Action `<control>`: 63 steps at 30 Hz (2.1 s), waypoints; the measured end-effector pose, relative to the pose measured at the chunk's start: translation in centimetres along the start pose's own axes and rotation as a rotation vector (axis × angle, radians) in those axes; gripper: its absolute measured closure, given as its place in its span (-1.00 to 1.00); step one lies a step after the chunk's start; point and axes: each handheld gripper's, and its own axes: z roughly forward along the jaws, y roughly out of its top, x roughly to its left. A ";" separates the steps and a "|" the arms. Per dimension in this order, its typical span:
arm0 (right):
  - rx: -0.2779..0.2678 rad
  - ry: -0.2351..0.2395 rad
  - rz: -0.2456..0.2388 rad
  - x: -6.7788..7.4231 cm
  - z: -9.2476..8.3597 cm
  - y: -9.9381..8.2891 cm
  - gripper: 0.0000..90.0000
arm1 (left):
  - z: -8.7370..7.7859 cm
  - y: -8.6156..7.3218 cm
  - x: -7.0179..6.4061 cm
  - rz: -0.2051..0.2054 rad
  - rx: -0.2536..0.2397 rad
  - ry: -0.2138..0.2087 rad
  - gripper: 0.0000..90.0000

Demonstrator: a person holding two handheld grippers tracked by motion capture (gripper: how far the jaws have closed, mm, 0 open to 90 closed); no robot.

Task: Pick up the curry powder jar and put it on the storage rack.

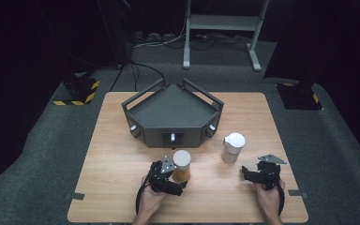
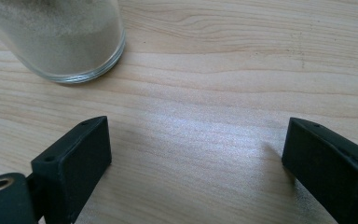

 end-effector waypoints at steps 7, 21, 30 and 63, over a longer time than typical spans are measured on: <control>0.000 0.000 0.000 0.0 0.0 0.0 -0.83 | 0.4 0.2 -0.2 0.002 -0.033 0.004 -0.86; -0.001 0.000 0.000 0.0 0.0 0.0 -0.83 | 0.7 0.5 -0.7 0.011 -0.071 0.014 -0.72; 0.000 0.000 0.000 0.0 0.0 0.0 -0.83 | 0.7 0.3 -0.8 -0.015 -0.109 0.021 -0.63; 0.000 0.001 0.000 0.0 0.0 0.0 -0.83 | 0.8 0.9 -1.2 -0.022 -0.127 0.044 -0.31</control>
